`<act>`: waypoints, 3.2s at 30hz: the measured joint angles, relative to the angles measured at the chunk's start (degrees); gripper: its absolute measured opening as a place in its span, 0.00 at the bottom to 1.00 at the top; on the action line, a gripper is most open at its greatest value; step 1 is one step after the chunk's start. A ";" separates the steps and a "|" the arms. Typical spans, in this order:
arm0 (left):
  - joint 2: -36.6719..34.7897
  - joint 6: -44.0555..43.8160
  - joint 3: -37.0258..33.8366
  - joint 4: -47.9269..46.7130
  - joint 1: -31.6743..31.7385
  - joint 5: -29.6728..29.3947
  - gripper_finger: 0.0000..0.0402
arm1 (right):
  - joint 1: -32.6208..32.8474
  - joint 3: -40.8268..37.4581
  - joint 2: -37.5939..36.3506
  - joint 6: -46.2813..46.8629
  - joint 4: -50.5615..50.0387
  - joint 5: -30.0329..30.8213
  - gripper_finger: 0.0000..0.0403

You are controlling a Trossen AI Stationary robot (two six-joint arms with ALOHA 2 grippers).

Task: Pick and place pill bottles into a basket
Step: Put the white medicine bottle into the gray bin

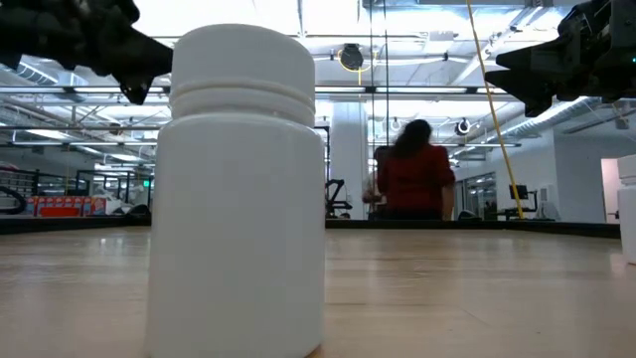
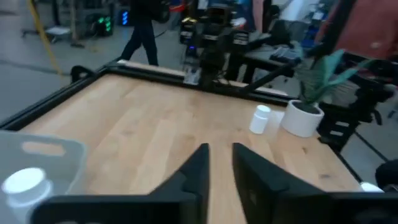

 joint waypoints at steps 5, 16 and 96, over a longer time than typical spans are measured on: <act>-0.87 0.58 -3.56 3.35 -3.33 -3.75 0.02 | 0.01 -0.01 -0.01 0.00 0.02 0.01 0.48; -2.09 1.98 -5.63 3.70 -10.19 -8.19 0.03 | 0.01 0.00 0.00 0.00 0.02 0.02 0.48; -25.00 -1.26 -5.02 -22.71 -10.44 -17.42 0.17 | 23.27 53.18 71.80 43.05 -41.73 5.85 0.59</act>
